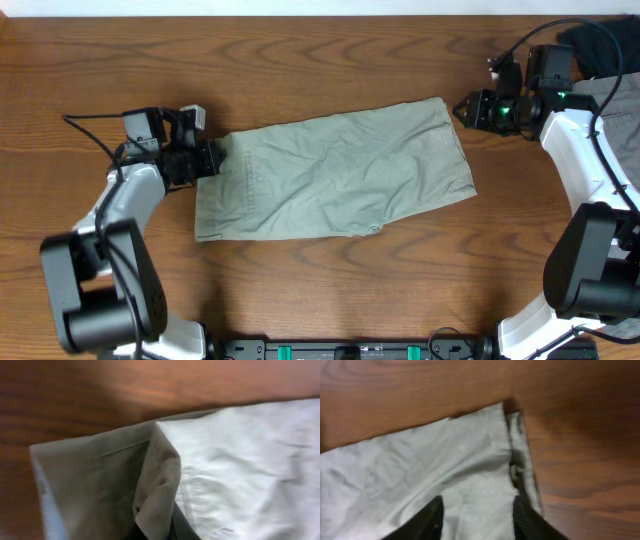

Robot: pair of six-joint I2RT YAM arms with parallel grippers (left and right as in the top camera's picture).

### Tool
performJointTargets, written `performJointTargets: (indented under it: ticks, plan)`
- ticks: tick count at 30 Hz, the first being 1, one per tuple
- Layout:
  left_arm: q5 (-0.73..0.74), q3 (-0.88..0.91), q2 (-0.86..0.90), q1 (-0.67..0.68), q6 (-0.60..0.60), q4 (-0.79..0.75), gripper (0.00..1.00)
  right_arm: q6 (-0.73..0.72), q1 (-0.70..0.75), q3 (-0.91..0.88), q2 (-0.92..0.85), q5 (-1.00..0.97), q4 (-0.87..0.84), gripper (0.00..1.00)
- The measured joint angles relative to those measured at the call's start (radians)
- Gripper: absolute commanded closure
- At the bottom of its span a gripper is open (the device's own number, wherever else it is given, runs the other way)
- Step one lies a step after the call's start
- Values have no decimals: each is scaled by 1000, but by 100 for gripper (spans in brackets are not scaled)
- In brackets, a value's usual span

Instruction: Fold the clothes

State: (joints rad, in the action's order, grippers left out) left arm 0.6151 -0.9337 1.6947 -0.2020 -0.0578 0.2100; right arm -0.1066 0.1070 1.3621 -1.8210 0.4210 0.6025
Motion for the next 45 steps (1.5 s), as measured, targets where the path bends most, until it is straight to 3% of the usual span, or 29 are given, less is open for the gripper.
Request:
performJointTargets:
  ticks: [5, 10, 25, 36, 45]
  plan:
    - [51, 0, -169, 0, 9, 51, 94, 41, 0, 0, -19, -47, -100, 55]
    - [71, 0, -314, 0, 8, 138, 94, 79, 0, -1, -77, -37, -214, 53]
    - [135, 0, -495, 0, -87, 369, 94, 101, -1, -6, -347, 233, -585, 46]
    - [218, 0, -550, 0, -112, 400, 94, 100, -42, -8, -365, 262, -689, 39]
    - [245, 0, -630, 0, -131, 515, 94, 101, -48, -8, -386, 188, -703, 38]
